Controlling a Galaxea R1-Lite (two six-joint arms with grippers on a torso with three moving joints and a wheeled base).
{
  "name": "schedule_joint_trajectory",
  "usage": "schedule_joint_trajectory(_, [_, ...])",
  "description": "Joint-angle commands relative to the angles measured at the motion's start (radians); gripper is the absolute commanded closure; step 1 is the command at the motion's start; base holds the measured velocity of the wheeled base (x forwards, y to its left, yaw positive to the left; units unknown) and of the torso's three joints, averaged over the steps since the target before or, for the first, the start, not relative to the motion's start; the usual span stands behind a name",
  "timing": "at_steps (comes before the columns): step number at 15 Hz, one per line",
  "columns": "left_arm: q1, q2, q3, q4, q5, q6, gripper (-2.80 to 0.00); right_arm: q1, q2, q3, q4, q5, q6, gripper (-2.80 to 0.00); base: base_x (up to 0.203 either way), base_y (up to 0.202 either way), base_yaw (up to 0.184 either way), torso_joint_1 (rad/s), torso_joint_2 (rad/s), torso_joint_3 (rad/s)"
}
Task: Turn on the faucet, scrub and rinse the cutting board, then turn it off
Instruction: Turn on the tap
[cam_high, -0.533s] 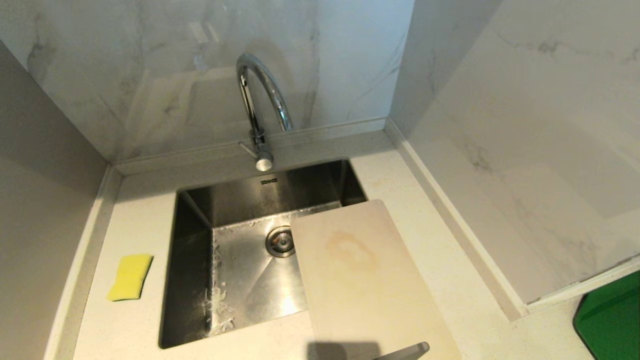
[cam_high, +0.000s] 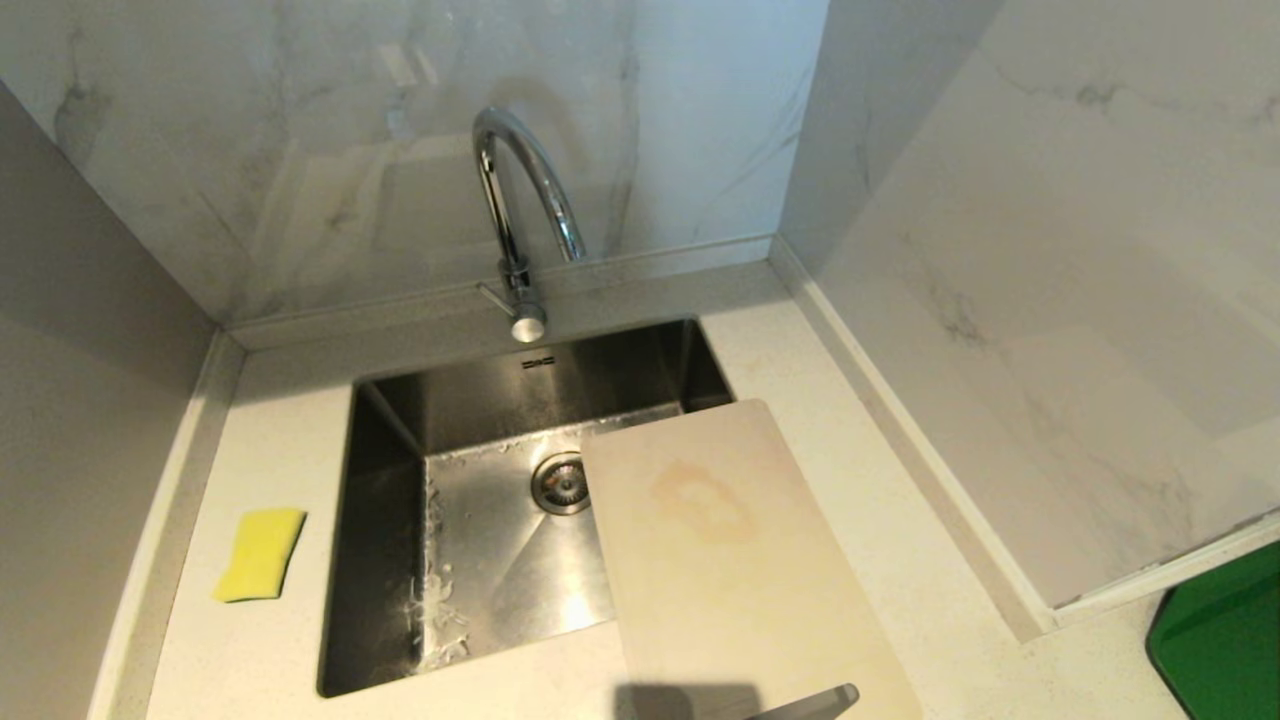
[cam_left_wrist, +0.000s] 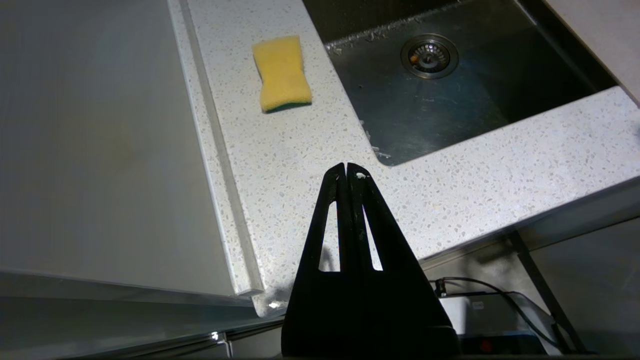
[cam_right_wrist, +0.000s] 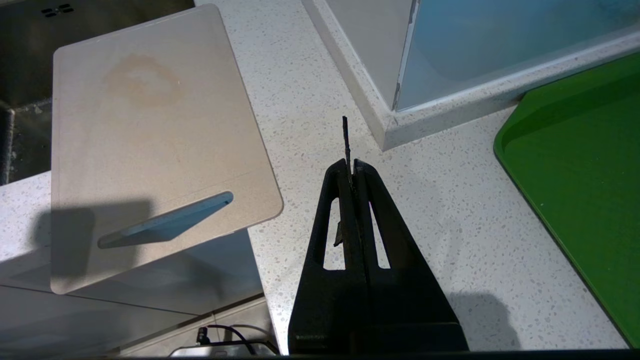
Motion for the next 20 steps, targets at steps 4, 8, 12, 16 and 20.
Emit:
schedule_joint_trajectory(4, [0.000, 0.002, 0.000, 0.001, 0.000, -0.001, 0.00, 0.000, -0.002, 0.000, 0.000, 0.000, 0.000, 0.00, 0.000, 0.000, 0.000, 0.000, 0.00, 0.000])
schedule_joint_trajectory(8, [0.000, 0.002, 0.001, 0.000, 0.001, 0.035, 0.00, 0.000, -0.002, 0.000, 0.000, 0.000, 0.000, 0.00, 0.000, 0.000, 0.000, 0.000, 0.00, 0.000])
schedule_joint_trajectory(12, [-0.001, 0.002, 0.000, 0.002, 0.000, 0.031, 0.00, 0.000, -0.002, 0.000, 0.000, 0.000, 0.000, 0.00, 0.000, 0.000, 0.000, 0.000, 0.00, 0.000])
schedule_joint_trajectory(16, [-0.001, 0.058, -0.042, 0.022, -0.010, 0.030, 0.00, 0.000, -0.002, 0.000, 0.000, 0.000, 0.000, 0.00, 0.000, 0.000, 0.000, 0.000, 0.00, 0.000])
schedule_joint_trajectory(20, [-0.001, 0.262, -0.140, 0.015, -0.050, 0.051, 0.00, 0.000, -0.002, 0.000, -0.001, 0.000, 0.000, 0.00, 0.000, 0.000, 0.000, 0.000, 0.00, 0.000])
